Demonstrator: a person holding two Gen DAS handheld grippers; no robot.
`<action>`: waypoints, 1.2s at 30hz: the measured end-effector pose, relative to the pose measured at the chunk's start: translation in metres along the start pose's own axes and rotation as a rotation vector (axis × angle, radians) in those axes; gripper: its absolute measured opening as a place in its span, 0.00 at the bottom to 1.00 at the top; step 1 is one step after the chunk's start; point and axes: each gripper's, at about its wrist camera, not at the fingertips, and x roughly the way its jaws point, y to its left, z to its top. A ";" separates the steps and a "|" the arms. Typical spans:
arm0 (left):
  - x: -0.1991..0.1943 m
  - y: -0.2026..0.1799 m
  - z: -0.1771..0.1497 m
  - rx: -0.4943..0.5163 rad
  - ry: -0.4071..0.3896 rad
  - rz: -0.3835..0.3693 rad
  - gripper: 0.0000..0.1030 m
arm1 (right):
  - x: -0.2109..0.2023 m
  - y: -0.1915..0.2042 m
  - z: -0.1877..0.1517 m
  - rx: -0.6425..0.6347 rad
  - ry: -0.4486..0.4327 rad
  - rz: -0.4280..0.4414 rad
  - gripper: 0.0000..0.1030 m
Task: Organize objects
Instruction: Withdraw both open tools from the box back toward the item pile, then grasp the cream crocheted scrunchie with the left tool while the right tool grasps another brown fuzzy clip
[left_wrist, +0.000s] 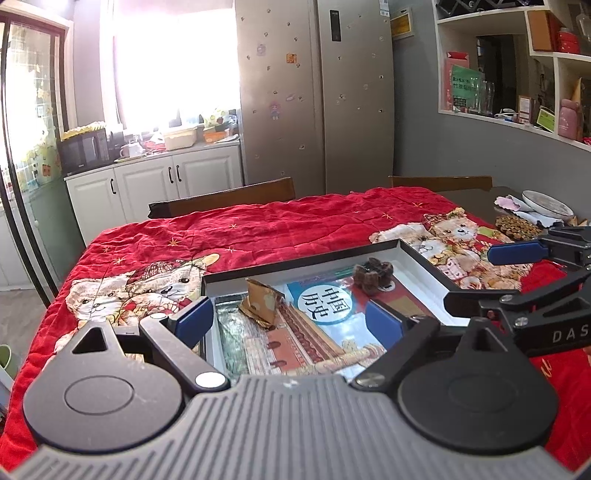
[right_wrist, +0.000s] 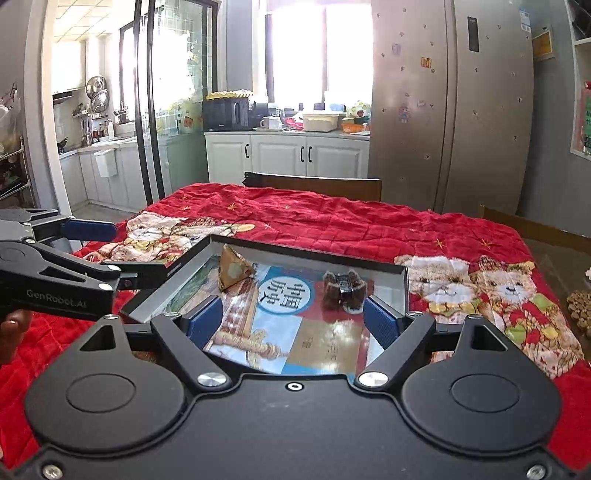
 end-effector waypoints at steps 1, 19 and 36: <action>-0.003 -0.001 -0.002 0.003 0.000 -0.003 0.92 | -0.003 0.000 -0.003 -0.001 0.004 0.001 0.80; -0.044 -0.018 -0.033 0.074 0.018 -0.064 0.93 | -0.046 -0.009 -0.035 -0.010 0.026 -0.020 0.80; -0.050 -0.042 -0.083 0.136 0.122 -0.175 0.93 | -0.056 0.006 -0.099 0.048 0.103 0.020 0.75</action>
